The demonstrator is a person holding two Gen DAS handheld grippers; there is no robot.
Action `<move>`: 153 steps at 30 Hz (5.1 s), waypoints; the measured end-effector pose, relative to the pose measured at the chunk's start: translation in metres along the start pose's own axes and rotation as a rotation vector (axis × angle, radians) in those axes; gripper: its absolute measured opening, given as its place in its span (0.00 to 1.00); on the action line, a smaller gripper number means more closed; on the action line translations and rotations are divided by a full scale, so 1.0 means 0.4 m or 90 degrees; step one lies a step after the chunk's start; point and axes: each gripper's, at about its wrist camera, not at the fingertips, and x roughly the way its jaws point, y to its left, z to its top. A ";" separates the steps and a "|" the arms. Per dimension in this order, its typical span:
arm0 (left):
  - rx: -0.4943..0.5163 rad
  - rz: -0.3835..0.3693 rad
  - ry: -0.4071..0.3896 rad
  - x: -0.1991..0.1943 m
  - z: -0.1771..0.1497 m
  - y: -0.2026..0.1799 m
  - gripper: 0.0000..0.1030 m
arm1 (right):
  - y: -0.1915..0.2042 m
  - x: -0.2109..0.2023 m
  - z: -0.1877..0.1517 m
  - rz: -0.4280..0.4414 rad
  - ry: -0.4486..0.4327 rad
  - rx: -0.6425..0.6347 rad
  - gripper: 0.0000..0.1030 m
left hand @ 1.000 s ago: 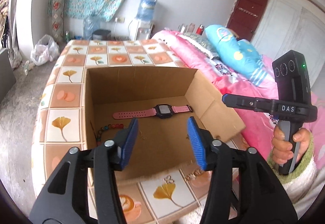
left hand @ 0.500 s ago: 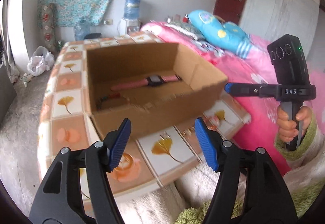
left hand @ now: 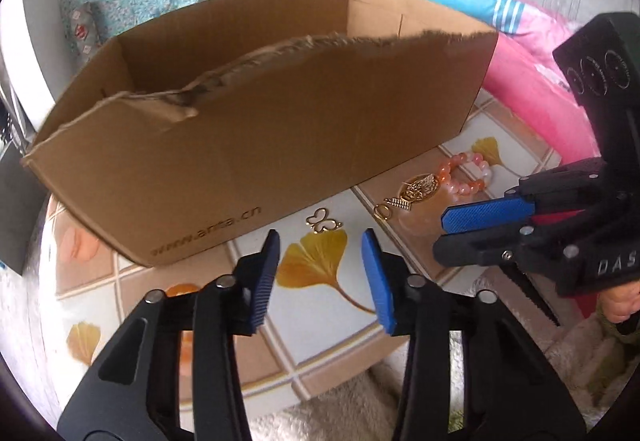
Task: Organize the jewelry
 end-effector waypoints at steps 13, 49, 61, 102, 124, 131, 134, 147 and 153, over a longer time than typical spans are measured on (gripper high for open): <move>0.028 0.007 0.013 0.057 0.020 -0.008 0.26 | -0.005 0.016 0.007 0.012 0.002 0.015 0.27; -0.003 0.027 0.010 0.038 -0.011 0.001 0.15 | 0.047 0.019 0.008 -0.014 0.019 -0.043 0.26; -0.043 0.000 -0.006 0.031 -0.020 0.021 0.15 | 0.095 0.050 0.073 -0.086 0.007 -0.063 0.26; -0.127 -0.128 -0.012 0.032 -0.041 0.047 0.19 | 0.088 0.034 0.053 -0.052 0.011 -0.042 0.27; -0.042 0.047 -0.001 0.038 -0.027 0.003 0.31 | 0.057 0.028 0.049 -0.049 0.006 -0.032 0.27; -0.037 0.043 0.011 0.031 -0.023 0.005 0.20 | 0.057 0.028 0.050 -0.048 0.006 -0.031 0.27; -0.031 0.043 0.011 0.038 -0.015 -0.006 0.15 | 0.059 0.027 0.051 -0.047 0.005 -0.033 0.27; -0.057 0.031 0.003 0.031 -0.027 0.010 0.08 | 0.061 0.010 0.042 -0.048 -0.004 -0.034 0.27; -0.089 0.031 -0.028 -0.006 -0.036 0.049 0.08 | 0.083 0.010 0.038 -0.037 -0.004 -0.058 0.27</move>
